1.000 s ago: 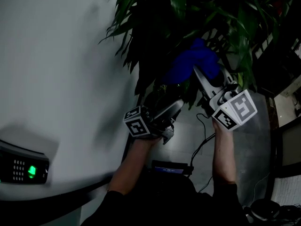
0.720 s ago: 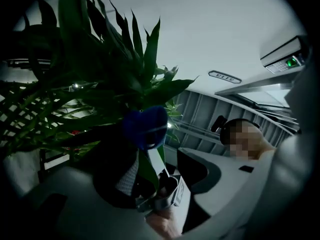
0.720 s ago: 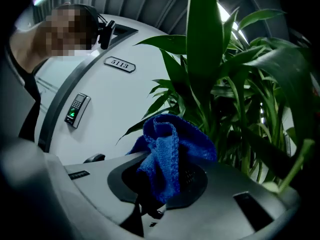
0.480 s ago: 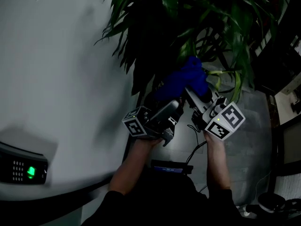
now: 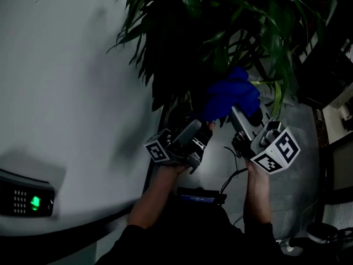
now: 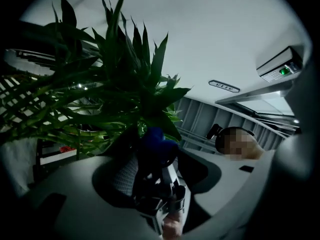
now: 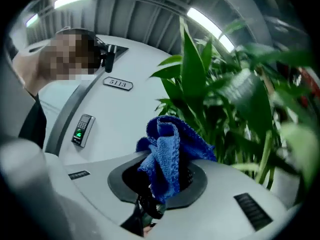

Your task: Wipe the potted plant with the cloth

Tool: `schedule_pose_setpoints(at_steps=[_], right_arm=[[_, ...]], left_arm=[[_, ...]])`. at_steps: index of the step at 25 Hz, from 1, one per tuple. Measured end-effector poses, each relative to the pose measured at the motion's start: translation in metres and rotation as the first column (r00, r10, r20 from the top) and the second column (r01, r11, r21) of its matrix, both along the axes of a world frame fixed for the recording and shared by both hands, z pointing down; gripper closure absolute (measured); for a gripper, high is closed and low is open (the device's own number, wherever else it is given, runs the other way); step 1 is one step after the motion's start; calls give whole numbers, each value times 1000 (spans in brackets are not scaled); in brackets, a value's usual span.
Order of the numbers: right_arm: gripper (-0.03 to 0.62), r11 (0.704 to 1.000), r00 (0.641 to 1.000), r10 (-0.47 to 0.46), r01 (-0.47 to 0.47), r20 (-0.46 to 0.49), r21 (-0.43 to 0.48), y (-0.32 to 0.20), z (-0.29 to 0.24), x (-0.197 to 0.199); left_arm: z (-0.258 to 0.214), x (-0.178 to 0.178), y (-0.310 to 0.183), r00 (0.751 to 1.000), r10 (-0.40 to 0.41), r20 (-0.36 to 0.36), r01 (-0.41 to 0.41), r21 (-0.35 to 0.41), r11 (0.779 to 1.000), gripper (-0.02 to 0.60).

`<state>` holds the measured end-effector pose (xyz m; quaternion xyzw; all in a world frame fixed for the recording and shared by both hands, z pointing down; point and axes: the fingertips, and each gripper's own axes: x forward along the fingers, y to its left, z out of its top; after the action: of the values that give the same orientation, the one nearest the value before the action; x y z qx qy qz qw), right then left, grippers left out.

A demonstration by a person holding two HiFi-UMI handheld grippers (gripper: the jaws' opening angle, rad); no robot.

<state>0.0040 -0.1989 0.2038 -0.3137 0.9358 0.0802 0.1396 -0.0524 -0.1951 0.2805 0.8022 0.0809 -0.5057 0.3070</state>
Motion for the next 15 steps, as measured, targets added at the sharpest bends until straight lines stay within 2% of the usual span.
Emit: schedule_pose_setpoints(at_steps=[2, 4, 7, 10, 12, 15], right_arm=[[515, 989, 995, 84, -78, -44, 123, 3, -31, 6], [515, 969, 986, 154, -136, -70, 207, 1, -52, 8], [515, 940, 967, 232, -196, -101, 280, -8, -68, 6], [515, 903, 932, 321, -249, -166, 351, -25, -67, 1], [515, 896, 910, 352, -261, -219, 359, -40, -55, -1], [514, 921, 898, 329, -236, -294, 309, -56, -26, -5]], left_arm=[[0, -5, -10, 999, -36, 6, 36, -18, 999, 337], [-3, -8, -18, 998, -59, 6, 59, -19, 998, 337], [-13, -6, -22, 998, -63, 4, 63, 10, 998, 336], [-23, -1, -24, 999, -38, -15, 39, 37, 999, 336], [-28, 0, -23, 999, -19, -48, 21, 46, 999, 336], [-34, -2, -21, 996, -1, -93, 6, 53, 999, 336]])
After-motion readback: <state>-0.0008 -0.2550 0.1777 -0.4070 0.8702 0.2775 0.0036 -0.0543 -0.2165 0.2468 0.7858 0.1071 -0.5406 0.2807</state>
